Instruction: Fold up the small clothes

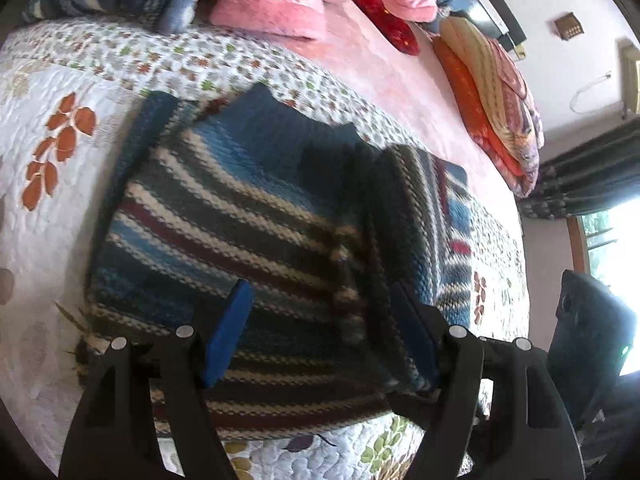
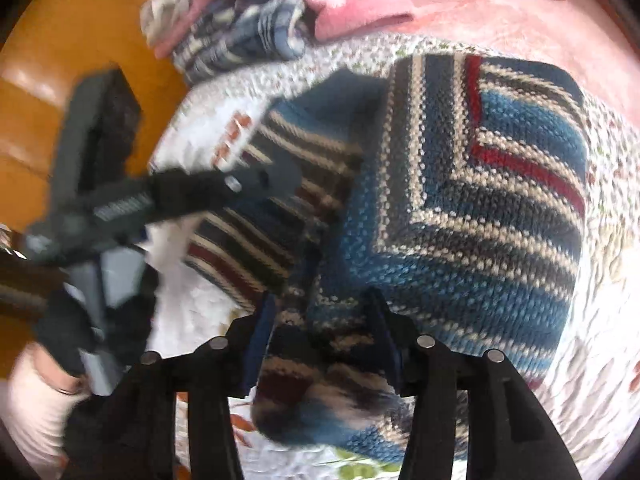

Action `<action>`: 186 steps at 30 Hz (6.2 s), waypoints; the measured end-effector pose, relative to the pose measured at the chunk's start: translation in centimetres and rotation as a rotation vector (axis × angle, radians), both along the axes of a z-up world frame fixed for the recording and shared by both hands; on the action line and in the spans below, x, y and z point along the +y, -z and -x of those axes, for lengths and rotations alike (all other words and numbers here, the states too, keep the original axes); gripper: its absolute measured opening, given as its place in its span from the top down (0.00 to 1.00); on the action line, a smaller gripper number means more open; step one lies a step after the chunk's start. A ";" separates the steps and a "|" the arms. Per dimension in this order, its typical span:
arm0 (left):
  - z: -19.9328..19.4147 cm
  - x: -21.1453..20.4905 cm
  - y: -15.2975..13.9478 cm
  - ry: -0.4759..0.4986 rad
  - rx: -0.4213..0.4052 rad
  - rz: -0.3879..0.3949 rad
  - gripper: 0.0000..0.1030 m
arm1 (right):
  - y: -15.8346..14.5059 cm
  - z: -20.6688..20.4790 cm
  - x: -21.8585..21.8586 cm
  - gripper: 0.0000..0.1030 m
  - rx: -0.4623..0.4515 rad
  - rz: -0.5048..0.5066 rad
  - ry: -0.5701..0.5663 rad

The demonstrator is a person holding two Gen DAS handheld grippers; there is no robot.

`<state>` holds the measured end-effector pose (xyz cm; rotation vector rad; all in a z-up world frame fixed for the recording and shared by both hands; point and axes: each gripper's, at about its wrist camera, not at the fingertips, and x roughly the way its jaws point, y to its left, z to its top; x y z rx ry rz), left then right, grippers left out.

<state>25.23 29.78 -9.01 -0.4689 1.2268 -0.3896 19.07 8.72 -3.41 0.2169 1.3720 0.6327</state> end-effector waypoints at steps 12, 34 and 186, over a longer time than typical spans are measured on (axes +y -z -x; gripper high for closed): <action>0.2 -1.1 1.3 0.011 0.028 -0.009 0.26 | -1.7 3.1 -9.9 0.52 0.002 -0.077 0.185; 0.0 -6.8 4.5 0.104 0.056 0.277 0.31 | 2.3 2.3 -11.8 0.52 0.067 -0.074 0.250; -6.6 7.2 6.0 0.243 -0.027 0.051 0.34 | 9.6 -7.3 -1.1 0.28 0.164 -0.376 0.249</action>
